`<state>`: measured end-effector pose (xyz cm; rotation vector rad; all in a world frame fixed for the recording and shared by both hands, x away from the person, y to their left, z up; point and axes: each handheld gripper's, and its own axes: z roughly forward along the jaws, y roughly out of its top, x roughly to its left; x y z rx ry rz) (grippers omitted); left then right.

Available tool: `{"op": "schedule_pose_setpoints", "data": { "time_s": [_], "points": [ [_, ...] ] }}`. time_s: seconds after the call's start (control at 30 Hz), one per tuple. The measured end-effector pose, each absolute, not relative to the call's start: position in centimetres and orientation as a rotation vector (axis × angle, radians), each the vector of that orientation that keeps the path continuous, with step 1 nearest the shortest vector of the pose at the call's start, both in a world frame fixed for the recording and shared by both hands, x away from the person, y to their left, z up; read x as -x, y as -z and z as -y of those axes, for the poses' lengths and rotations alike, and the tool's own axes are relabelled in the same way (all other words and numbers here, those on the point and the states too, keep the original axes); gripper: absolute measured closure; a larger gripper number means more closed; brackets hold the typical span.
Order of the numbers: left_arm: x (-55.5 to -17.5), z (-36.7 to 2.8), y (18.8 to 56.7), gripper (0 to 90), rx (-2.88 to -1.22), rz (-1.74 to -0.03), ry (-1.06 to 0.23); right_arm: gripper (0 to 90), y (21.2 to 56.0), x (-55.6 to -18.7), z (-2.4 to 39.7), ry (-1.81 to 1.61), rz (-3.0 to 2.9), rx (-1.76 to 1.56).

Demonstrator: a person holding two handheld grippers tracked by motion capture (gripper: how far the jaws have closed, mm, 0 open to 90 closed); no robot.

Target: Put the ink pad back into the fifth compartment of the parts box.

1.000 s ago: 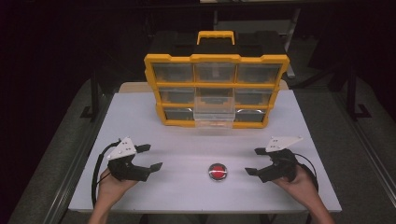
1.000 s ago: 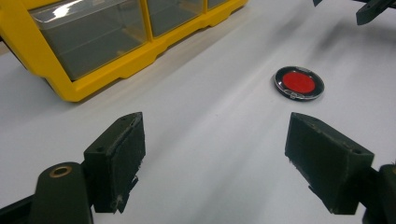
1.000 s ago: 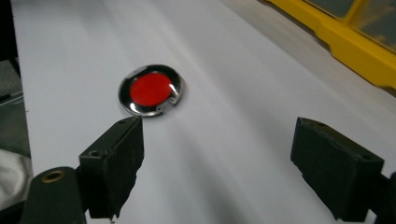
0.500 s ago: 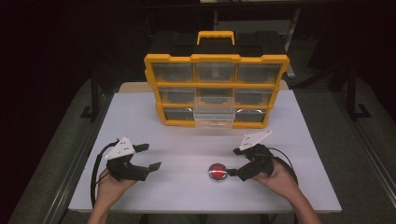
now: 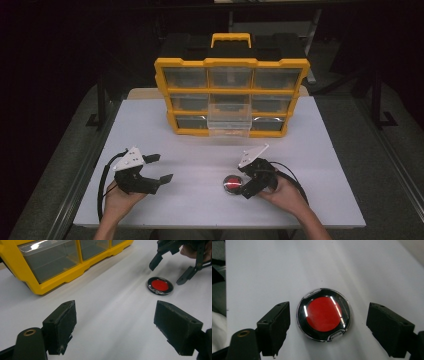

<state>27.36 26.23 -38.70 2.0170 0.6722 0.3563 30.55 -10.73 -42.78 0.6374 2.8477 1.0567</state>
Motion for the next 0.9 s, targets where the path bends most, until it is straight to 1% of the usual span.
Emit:
{"op": "schedule_pose_setpoints", "data": {
  "time_s": [0.23, 0.9],
  "points": [
    [-27.4, -26.4, 38.7, 18.1, -2.014, -0.675, -0.354, 20.2, 43.7, -30.4, 9.8, -0.98, -2.857, -0.555],
    [-27.4, -26.3, 38.8, 17.8, -2.021, -0.668, -0.34, 25.4, 44.1, -30.2, 9.0, -0.901, -2.851, -0.516]
  ]
}}
